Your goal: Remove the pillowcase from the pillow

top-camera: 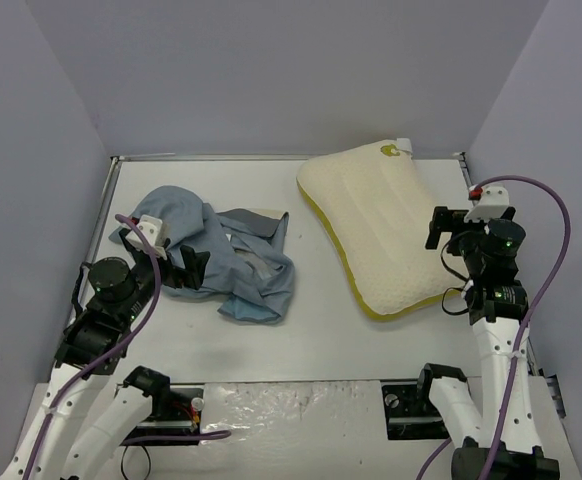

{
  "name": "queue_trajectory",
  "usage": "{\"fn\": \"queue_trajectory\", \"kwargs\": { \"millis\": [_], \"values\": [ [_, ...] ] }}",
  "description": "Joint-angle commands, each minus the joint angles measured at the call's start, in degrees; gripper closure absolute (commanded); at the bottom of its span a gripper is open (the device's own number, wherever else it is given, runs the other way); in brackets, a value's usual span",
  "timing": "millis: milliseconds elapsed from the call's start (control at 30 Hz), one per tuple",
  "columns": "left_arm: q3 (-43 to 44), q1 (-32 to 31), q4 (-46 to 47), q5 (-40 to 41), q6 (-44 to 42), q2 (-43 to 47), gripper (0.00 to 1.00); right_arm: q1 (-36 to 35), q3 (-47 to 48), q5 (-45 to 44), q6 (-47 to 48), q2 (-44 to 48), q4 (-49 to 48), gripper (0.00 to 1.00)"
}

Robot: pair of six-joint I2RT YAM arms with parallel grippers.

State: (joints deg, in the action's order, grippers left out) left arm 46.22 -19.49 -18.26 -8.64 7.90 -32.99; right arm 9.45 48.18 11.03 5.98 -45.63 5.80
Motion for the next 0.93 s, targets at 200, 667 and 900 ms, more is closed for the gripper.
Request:
{"fn": "queue_trajectory", "kwargs": {
  "millis": [200, 667, 900],
  "values": [
    [0.37, -0.2, 0.24, 0.56, -0.78, -0.4, 0.06, 0.48, -0.28, -2.68, -1.76, 1.07, -3.87, 0.0],
    [0.37, -0.2, 0.07, 0.38, -0.87, -0.93, 0.06, 0.39, -0.46, -3.91, -2.64, 1.86, -4.13, 0.0],
    [0.36, -0.2, -0.02, 0.47, -1.05, -0.93, 0.06, 0.39, -0.63, -3.56, -2.55, 2.03, -4.13, 0.0]
  ]
}}
